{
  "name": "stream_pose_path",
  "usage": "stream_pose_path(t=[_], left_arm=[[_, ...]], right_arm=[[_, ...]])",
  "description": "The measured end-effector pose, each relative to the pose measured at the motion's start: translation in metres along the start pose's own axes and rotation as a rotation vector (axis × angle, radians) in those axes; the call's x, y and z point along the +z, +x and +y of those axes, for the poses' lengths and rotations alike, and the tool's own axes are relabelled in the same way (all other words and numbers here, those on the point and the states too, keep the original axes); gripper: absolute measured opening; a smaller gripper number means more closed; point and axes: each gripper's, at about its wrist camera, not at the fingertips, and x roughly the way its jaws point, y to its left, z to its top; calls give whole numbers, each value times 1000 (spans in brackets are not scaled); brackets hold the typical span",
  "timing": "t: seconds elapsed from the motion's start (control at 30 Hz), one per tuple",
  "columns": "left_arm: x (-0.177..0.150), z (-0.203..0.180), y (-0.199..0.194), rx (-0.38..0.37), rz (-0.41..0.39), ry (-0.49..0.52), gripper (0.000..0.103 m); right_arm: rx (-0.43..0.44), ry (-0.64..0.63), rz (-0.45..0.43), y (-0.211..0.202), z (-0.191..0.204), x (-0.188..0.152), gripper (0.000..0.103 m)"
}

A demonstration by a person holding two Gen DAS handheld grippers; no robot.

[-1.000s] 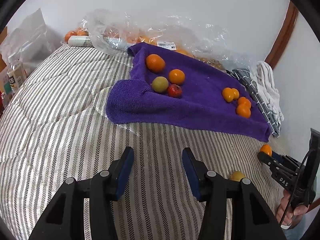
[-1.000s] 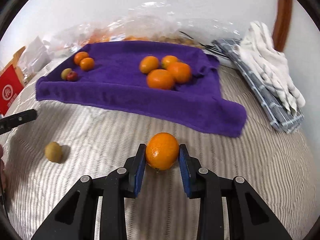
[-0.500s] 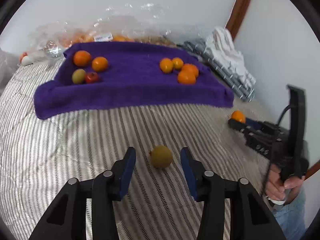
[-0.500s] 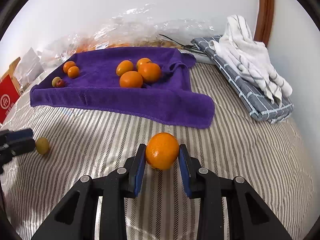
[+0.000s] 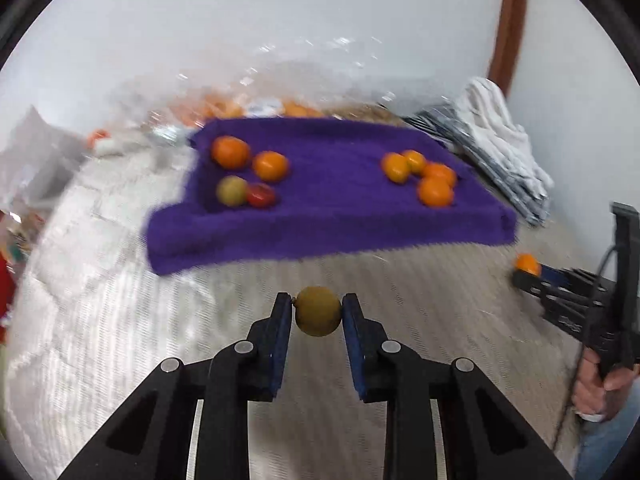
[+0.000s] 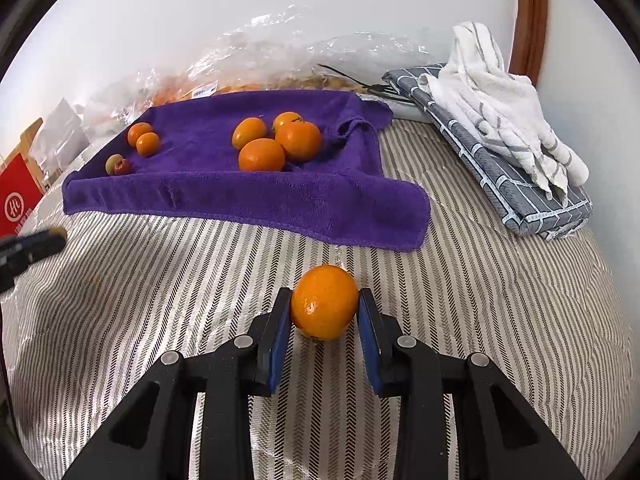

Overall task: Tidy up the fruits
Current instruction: 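Close the right tool on an orange beside the towel while the left tool grasps the yellow-green fruit, then carry the orange and yellow-green fruit over the towel and lower them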

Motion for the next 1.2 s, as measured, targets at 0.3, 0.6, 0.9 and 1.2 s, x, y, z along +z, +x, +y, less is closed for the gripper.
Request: stream_pose_path(t=[0.3,0.6,0.9,1.2], left_arm=[[-6,37,3,-48,-54,-104,25],[-12,45,-5,-63,-80,-148,25],[-12,45,-7,-67,-97,-139,25],[-12,53,-6,-49,-98,-171,25]], right_arm=[[14,-6,-20,-3,-1,0,32],[39,-15,-26,-5,0,0,32],[30,26,-48,-9,-5,1,32],[10,49,-55,-19,-7,11,32]])
